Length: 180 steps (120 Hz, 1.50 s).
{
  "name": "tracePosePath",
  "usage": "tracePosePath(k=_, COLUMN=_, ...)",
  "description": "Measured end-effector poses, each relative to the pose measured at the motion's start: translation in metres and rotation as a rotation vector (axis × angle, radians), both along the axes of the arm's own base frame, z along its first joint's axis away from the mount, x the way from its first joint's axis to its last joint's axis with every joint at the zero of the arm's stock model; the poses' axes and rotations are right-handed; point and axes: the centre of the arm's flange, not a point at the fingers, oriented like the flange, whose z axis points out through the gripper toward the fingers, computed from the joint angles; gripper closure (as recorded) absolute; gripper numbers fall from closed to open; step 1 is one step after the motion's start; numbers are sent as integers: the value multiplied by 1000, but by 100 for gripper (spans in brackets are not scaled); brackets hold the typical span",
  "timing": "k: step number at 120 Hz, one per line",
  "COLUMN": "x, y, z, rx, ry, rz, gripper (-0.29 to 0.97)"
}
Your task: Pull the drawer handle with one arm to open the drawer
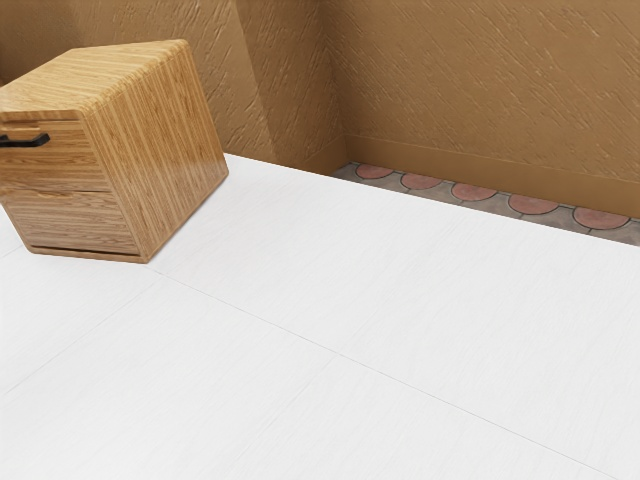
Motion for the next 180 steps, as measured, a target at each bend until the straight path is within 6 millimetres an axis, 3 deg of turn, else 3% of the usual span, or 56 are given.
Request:
tracePosePath(k=11, x=-18, y=40, z=-10, rx=49, ry=-11, rz=-51, gripper=0)
tracePosePath(k=16, x=-12, y=45, z=-11, rx=88, ry=-29, rz=-106, gripper=0)
tracePosePath(k=20, x=5, y=43, z=-14, rx=118, ry=-44, rz=-173, gripper=0)
tracePosePath(k=31, x=80, y=42, z=-44, rx=164, ry=-91, rz=-357, gripper=1)
tracePosePath(k=40, x=100, y=59, z=-52, rx=180, ry=-175, rz=-441, gripper=1)
tracePosePath(k=51, x=97, y=86, z=-56, rx=209, ry=-247, rz=-499, gripper=1)
tracePosePath(k=65, x=69, y=135, z=-58, rx=270, ry=-301, rz=-517, gripper=2)
tracePosePath(k=82, x=40, y=172, z=-52, rx=372, ry=-296, rz=-541, gripper=2)
tracePosePath(k=94, x=51, y=188, z=-56, rx=443, ry=-271, rz=-567, gripper=2)
tracePosePath(k=103, x=68, y=192, z=-61, rx=495, ry=-248, rz=-598, gripper=3)
tracePosePath(k=117, x=79, y=191, z=-59, rx=569, ry=-249, rz=-647, gripper=3)
tracePosePath(k=138, x=87, y=196, z=-73, rx=622, ry=-225, rz=-699, gripper=4)
tracePosePath(k=180, x=99, y=190, z=-80, rx=628, ry=-279, rz=-763, gripper=3)
